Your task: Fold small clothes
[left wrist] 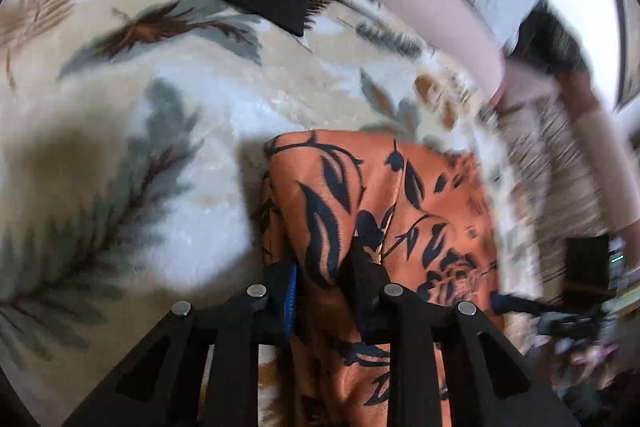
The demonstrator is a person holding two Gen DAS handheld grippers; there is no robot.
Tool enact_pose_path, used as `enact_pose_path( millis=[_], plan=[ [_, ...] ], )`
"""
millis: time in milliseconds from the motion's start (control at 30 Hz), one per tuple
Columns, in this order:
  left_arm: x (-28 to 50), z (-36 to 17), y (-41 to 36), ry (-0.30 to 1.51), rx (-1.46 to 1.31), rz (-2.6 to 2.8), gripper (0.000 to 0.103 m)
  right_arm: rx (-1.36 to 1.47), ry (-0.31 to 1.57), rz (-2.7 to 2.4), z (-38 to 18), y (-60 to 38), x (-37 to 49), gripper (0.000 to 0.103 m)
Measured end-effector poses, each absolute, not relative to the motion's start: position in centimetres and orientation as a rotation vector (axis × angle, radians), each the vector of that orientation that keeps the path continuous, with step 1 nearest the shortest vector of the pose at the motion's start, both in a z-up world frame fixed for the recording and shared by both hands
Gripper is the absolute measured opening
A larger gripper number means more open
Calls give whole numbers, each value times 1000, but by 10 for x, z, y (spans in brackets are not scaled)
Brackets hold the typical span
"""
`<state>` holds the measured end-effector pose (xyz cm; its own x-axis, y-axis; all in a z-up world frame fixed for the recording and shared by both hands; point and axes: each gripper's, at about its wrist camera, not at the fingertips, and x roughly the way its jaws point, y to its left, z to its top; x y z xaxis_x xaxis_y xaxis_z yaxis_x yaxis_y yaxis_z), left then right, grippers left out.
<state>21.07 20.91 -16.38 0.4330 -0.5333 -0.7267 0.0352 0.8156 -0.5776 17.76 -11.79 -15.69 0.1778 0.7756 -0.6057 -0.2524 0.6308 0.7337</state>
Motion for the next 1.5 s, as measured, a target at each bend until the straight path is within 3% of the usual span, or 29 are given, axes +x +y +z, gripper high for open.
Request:
enact_pose_path(
  millis=[100, 133, 200, 267, 400, 467, 500, 533, 567, 600, 633, 667, 767, 833, 1000, 1167, 1333, 1500],
  plan=[
    [205, -142, 206, 997, -502, -355, 60, 529, 1181, 780, -155, -119, 177, 77],
    [203, -136, 208, 965, -502, -367, 61, 515, 1184, 781, -154, -118, 176, 77],
    [215, -138, 206, 965, -493, -363, 61, 500, 1188, 778, -152, -116, 176, 77],
    [230, -161, 208, 1059, -466, -305, 33, 484, 1194, 771, -149, -113, 176, 77],
    [225, -154, 208, 1000, -490, -342, 29, 445, 1199, 782, -138, -107, 181, 77],
    [226, -145, 203, 982, -453, -326, 35, 453, 1164, 779, -129, -108, 191, 77],
    [228, -148, 202, 990, -446, -312, 57, 463, 1159, 769, -128, -108, 196, 77],
    [230, -150, 203, 986, -463, -307, 65, 480, 1143, 745, -128, -109, 205, 77],
    [233, -154, 205, 987, -484, -304, 64, 499, 1123, 726, -131, -110, 216, 77],
    [241, -162, 203, 1021, -488, -311, 40, 506, 1118, 711, -136, -111, 223, 77],
    [239, -165, 208, 1047, -489, -323, 30, 534, 1138, 683, -148, -112, 233, 77],
    [240, -167, 208, 1047, -492, -321, 30, 593, 1171, 685, -162, -113, 239, 77],
    [232, -155, 208, 1023, -462, -309, 39, 667, 1164, 678, -162, -118, 238, 77],
    [223, -148, 218, 988, -468, -283, 69, 660, 1103, 705, -143, -119, 236, 77],
    [195, -127, 230, 924, -522, -207, 69, 696, 1113, 631, -170, -121, 244, 80],
    [125, -104, 226, 879, -501, -223, 73, 635, 1022, 687, -125, -138, 188, 81],
    [75, -114, 200, 917, -531, -249, 76, 627, 1071, 680, -135, -157, 123, 81],
    [71, -139, 172, 996, -374, -161, 75, 639, 1127, 778, -155, -138, 109, 85]
  ],
)
